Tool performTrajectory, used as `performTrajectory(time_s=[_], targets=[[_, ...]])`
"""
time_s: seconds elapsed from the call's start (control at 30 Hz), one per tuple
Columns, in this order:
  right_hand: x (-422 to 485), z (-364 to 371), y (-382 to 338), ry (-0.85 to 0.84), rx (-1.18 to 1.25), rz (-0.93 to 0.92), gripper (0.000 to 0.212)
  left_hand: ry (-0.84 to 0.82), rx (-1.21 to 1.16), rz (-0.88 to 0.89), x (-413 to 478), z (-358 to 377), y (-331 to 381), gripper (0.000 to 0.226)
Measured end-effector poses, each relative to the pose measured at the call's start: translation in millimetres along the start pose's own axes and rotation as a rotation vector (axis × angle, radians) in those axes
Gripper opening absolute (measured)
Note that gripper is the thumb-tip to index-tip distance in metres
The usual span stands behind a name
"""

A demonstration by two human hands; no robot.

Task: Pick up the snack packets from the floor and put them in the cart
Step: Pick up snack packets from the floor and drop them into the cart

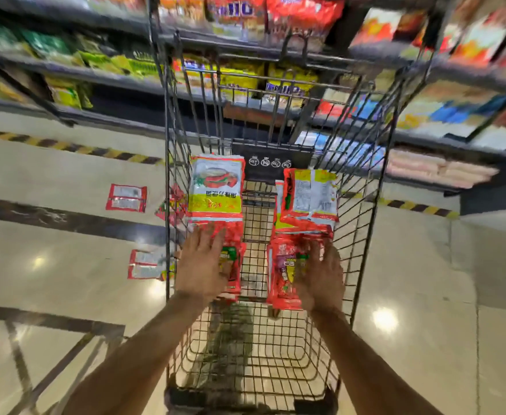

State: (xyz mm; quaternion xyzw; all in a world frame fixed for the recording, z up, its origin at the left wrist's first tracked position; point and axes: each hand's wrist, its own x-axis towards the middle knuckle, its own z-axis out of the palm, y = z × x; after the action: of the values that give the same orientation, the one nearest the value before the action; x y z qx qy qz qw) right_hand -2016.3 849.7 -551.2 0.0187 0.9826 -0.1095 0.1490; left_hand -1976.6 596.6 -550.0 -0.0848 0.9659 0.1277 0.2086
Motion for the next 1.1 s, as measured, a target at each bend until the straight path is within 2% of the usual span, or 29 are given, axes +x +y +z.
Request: performTrajectory(time_s=[0.13, 0.37, 0.6, 0.87, 1.1], targets=[[-44, -54, -16, 0.043, -0.085, -0.085, 0.076, 0.070, 0.102, 0.073, -50, -59, 13, 0.083], [-143, -152, -63, 0.178, -0.097, -0.266, 0.078, 0.277, 0.131, 0.012, -175, -152, -5, 0.083], [-232, -221, -127, 0.165, -0.153, -0.379, 0.086, 0.403, 0.180, -0.080, -284, -222, -54, 0.085], [-283, -239, -208, 0.225, -0.195, -0.480, 0.085, 0.493, 0.224, -0.162, -349, -265, -139, 0.083], [-294, -208, -308, 0.220, -0.214, -0.480, 0.083, 0.506, 0.211, -0.220, -360, -279, -259, 0.083]])
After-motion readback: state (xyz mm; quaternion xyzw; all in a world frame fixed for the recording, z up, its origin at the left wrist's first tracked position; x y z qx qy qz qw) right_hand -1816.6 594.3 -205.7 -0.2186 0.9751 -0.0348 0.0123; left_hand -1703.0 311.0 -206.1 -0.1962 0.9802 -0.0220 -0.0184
